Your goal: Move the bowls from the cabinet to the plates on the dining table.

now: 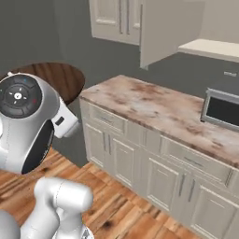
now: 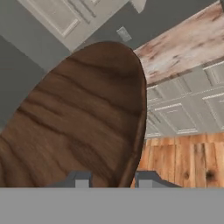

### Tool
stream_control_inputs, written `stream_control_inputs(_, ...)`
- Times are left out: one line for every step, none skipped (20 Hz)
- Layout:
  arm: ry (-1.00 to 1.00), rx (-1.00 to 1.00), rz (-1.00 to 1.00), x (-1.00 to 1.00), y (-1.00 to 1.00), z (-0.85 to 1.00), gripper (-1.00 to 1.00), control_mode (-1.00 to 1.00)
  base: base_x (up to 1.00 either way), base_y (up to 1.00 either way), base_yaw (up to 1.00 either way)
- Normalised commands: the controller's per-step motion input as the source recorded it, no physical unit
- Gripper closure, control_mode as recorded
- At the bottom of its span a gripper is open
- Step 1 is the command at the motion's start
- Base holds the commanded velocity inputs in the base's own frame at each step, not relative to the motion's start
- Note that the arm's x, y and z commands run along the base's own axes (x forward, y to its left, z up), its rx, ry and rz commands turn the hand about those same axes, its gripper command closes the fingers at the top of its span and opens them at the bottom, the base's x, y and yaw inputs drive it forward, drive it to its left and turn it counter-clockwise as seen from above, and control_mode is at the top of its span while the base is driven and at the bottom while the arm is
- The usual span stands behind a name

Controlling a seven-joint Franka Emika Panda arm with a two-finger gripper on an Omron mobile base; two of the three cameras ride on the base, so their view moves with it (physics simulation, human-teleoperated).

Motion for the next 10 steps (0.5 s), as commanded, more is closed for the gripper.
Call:
stream_control_inputs(0.0, 0.0, 0.0, 0.0, 0.0, 0.0, 1.0, 1.0, 0.42, 0.19, 0.71)
stream_control_inputs(0.0, 0.0, 0.0, 0.0, 0.0, 0.0, 1.0, 1.0, 0.41, 0.19, 0.71)
stream_control_inputs(0.0, 0.0, 0.0, 0.0, 0.0, 0.0, 1.0, 1.0, 0.36, 0.16, 0.71)
stream_control_inputs(0.0, 0.0, 0.0, 0.0, 0.0, 0.0, 1.0, 1.0, 0.26, 0.13, 0.7)
stream_control_inputs(0.0, 0.0, 0.0, 0.0, 0.0, 0.0, 1.0, 1.0, 0.23, 0.12, 0.69)
stream_control_inputs(0.0, 0.0, 0.0, 0.0, 0.0, 0.0, 1.0, 1.0, 0.2, 0.13, 0.68)
stream_control_inputs(0.0, 0.0, 0.0, 0.0, 0.0, 0.0, 1.0, 1.0, 0.19, 0.14, 0.67)
stream_control_inputs(0.0, 0.0, 0.0, 0.0, 0.0, 0.0, 1.0, 1.0, 0.17, 0.14, 0.66)
stream_control_inputs(0.0, 0.0, 0.0, 0.0, 0.0, 0.0, 1.0, 1.0, 0.17, 0.18, 0.66)
stream_control_inputs(0.0, 0.0, 0.0, 0.0, 0.0, 0.0, 1.0, 1.0, 0.11, 0.19, 0.65)
